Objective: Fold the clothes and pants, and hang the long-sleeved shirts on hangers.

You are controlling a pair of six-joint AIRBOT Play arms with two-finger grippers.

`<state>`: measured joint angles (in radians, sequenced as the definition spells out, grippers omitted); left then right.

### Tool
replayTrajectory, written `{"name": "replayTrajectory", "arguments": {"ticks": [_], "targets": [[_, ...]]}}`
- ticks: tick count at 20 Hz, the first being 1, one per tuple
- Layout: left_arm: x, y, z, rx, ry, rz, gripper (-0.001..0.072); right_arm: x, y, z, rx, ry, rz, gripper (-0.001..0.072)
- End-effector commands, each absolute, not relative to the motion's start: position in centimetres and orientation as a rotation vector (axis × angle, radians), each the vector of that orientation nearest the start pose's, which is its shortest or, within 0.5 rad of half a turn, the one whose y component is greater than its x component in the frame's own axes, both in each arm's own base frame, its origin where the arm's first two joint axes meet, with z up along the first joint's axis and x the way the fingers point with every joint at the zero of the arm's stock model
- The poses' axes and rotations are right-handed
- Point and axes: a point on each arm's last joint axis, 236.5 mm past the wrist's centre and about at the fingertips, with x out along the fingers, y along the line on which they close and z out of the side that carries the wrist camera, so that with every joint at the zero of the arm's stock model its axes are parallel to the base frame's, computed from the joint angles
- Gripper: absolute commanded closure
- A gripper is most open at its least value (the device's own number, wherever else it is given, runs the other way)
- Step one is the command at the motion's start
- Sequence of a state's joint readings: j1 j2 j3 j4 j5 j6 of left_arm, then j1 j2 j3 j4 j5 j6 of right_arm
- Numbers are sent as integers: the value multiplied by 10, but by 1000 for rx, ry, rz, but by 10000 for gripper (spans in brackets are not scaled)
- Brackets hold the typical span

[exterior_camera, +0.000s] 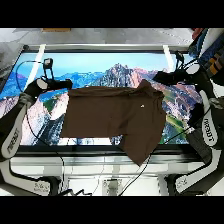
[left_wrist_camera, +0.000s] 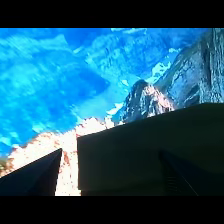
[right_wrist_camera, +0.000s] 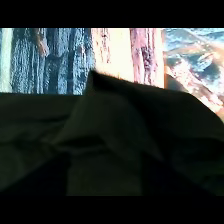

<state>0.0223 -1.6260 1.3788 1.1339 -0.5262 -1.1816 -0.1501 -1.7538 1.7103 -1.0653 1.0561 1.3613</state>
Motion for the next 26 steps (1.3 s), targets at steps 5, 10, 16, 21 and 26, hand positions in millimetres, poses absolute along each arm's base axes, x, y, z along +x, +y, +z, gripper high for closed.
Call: {"name": "replayTrajectory", "arguments": {"ticks": [5,10,16,21,26], "targets": [[480,-3,156,115,696,-180,695,363,-51,50,314,1610,268,699],[417,-1,240,144,576,-165,695,286,-27,40,476,1584,309,700],[381,-22,227,91,687,-242,681,226,15,-41,611,1541,216,320],[375,-32,203,48,747,-282,263,213,13,-100,689,1500,44,305],[378,-31,181,34,802,-286,262,240,25,-107,796,1361,60,310]]}}
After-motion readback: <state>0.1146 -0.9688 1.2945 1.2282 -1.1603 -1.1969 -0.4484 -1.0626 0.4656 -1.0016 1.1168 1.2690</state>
